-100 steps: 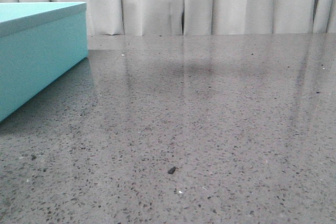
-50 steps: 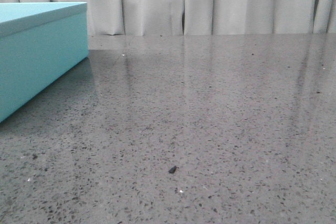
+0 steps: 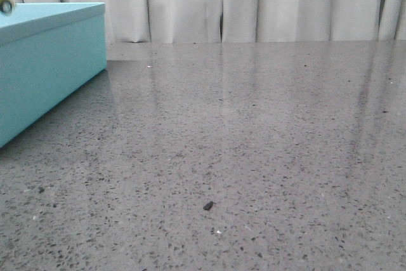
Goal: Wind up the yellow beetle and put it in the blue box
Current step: 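Lower the car into the blue box and open the left gripper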
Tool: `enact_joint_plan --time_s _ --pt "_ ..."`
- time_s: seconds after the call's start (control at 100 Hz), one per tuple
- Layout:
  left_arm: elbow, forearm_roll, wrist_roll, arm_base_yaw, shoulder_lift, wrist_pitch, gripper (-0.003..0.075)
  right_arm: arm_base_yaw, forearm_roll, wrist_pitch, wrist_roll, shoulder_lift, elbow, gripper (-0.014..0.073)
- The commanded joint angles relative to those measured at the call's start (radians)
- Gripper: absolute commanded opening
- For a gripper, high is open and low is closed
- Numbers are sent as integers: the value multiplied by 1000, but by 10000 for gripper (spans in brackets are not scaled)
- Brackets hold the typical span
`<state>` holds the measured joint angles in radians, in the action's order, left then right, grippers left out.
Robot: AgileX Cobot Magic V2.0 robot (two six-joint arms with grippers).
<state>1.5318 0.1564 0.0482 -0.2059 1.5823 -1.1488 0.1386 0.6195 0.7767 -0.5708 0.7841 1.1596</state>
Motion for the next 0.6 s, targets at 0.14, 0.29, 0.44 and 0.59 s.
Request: enact_joint_plan --time_s 0.14,0.29,0.44,0.59 --pt "-12 -1 -59 5 42 80 152 2 29 -48 -6 -4 21 -46" --pt "-12 -20 -88 5 85 80 314 2 29 -32 -6 -4 21 -46" --pt "-12 -20 -103 5 102 74 378 2 29 -11 -6 -4 21 -46" --pt "-8 -20 -103 5 83 69 381 2 29 -9 -6 -4 21 -46"
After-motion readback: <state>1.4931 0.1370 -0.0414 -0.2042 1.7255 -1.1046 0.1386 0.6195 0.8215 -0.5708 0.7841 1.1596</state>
